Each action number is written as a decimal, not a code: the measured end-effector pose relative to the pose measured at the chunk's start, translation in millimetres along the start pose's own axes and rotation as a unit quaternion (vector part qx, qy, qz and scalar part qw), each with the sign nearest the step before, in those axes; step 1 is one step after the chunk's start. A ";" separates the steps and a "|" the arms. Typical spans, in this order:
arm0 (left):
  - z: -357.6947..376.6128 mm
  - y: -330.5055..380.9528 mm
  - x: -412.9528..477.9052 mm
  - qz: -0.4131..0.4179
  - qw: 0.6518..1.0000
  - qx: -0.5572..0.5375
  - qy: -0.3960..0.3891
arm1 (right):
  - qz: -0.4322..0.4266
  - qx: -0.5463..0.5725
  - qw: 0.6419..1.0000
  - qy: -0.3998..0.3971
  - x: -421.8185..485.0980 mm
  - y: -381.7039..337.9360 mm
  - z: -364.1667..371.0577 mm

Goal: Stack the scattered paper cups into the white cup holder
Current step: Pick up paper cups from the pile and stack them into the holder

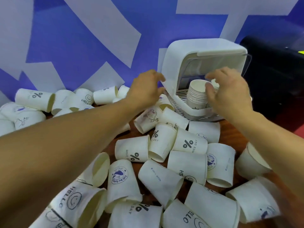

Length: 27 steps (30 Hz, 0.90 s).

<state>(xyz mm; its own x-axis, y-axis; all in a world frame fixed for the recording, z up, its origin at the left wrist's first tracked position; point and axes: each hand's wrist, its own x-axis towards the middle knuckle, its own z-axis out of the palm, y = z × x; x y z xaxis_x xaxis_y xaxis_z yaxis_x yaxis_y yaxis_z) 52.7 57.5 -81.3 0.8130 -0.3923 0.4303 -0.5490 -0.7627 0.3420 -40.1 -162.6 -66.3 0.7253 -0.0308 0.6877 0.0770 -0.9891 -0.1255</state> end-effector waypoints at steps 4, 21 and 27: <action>-9.0 -42.9 -11.2 0.044 0.977 0.206 -0.038 | -0.054 0.048 0.997 -0.024 5.3 -37.1 8.8; -3.3 -63.6 -3.4 0.269 0.874 0.397 -0.070 | -0.070 0.034 0.984 -0.159 -4.8 -70.1 46.5; -32.3 -60.6 -10.6 0.211 0.908 0.361 -0.035 | -0.054 0.088 0.976 -0.193 -8.5 -86.1 22.2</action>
<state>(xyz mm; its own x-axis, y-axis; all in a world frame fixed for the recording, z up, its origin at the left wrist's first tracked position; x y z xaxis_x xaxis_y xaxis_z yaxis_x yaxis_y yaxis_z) 71.1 124.5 -79.6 0.5838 -0.7408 0.3324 -0.5655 -0.6647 -0.4883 -37.7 -74.0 -77.1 0.9079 0.1614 0.3869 0.2576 -0.9429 -0.2111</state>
